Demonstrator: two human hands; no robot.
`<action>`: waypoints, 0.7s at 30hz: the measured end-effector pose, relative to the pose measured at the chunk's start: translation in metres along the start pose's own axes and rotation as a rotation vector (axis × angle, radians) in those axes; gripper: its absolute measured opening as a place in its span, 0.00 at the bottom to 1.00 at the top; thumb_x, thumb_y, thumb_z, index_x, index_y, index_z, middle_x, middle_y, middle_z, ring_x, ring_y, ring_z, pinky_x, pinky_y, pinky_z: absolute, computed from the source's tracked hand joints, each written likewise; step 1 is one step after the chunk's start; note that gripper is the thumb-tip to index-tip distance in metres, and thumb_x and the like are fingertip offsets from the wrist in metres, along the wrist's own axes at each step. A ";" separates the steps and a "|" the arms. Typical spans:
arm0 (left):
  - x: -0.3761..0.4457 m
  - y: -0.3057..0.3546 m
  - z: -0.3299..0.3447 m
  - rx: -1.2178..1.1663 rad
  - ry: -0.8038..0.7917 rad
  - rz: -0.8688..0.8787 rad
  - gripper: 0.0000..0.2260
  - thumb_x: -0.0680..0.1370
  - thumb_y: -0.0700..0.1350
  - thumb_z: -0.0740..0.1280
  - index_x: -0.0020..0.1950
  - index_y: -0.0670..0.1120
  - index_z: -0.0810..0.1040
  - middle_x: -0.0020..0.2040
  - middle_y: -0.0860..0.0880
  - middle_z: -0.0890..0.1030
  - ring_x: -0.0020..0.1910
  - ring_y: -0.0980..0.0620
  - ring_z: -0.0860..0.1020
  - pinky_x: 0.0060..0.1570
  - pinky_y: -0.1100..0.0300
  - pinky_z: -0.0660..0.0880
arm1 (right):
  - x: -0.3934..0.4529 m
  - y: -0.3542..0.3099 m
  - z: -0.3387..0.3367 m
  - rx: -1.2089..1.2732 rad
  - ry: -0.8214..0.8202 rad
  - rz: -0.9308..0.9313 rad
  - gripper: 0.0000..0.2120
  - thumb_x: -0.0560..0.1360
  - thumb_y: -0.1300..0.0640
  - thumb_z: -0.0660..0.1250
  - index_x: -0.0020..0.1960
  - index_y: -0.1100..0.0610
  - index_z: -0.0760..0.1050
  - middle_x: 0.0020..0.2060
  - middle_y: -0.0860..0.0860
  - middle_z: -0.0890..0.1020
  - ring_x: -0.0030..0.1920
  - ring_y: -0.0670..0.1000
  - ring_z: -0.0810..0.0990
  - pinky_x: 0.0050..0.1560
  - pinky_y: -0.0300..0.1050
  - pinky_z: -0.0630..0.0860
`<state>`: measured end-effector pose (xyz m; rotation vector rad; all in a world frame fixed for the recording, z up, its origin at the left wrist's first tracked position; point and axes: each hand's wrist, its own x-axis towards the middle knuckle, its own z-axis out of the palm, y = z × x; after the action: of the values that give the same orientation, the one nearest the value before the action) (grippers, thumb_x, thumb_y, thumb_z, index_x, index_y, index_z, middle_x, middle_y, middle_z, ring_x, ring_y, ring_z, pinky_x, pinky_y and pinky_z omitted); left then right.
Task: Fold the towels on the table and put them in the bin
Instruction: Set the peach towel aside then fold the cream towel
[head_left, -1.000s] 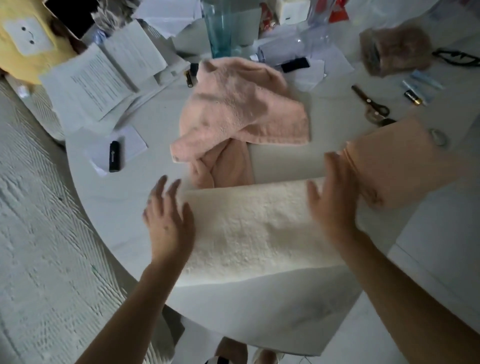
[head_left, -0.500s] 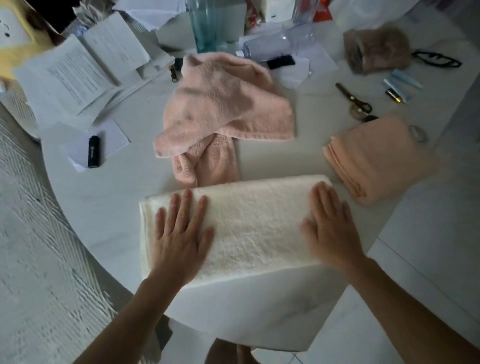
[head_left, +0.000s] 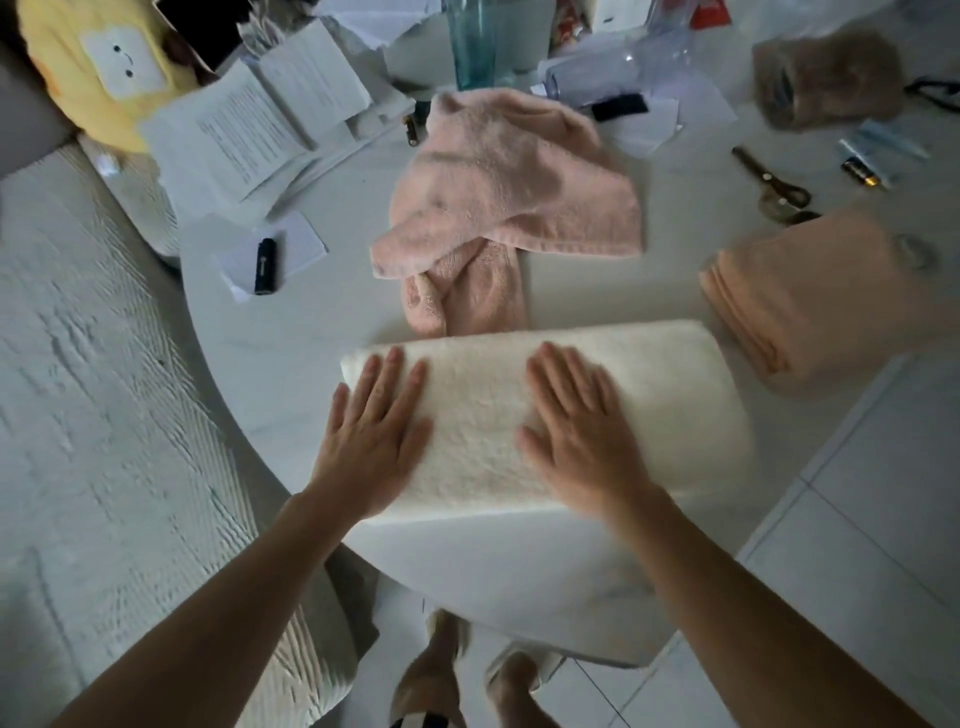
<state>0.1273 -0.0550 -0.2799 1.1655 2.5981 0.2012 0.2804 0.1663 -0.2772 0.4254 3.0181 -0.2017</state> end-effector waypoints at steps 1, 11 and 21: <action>-0.001 -0.002 -0.001 -0.039 -0.002 -0.012 0.28 0.84 0.61 0.42 0.81 0.57 0.36 0.82 0.53 0.36 0.80 0.51 0.34 0.78 0.43 0.42 | -0.008 0.023 0.001 -0.027 0.003 0.061 0.34 0.80 0.42 0.51 0.80 0.59 0.56 0.80 0.57 0.56 0.80 0.59 0.53 0.76 0.63 0.55; 0.057 -0.015 -0.045 -0.146 0.117 -0.108 0.25 0.78 0.59 0.65 0.69 0.45 0.74 0.66 0.43 0.74 0.65 0.40 0.70 0.62 0.45 0.66 | -0.043 0.035 -0.015 0.044 0.129 0.773 0.32 0.78 0.48 0.61 0.79 0.55 0.57 0.79 0.62 0.54 0.78 0.65 0.51 0.73 0.68 0.52; 0.010 -0.027 -0.074 -0.763 -0.610 -0.323 0.21 0.69 0.56 0.72 0.56 0.44 0.83 0.48 0.46 0.85 0.48 0.44 0.83 0.48 0.53 0.77 | -0.106 -0.183 0.017 0.272 0.052 0.200 0.46 0.62 0.45 0.77 0.75 0.51 0.61 0.74 0.57 0.65 0.73 0.61 0.64 0.71 0.62 0.61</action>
<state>0.0785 -0.0657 -0.2179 0.4285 1.8482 0.5912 0.3315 -0.0387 -0.2614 0.7606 2.9782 -0.5973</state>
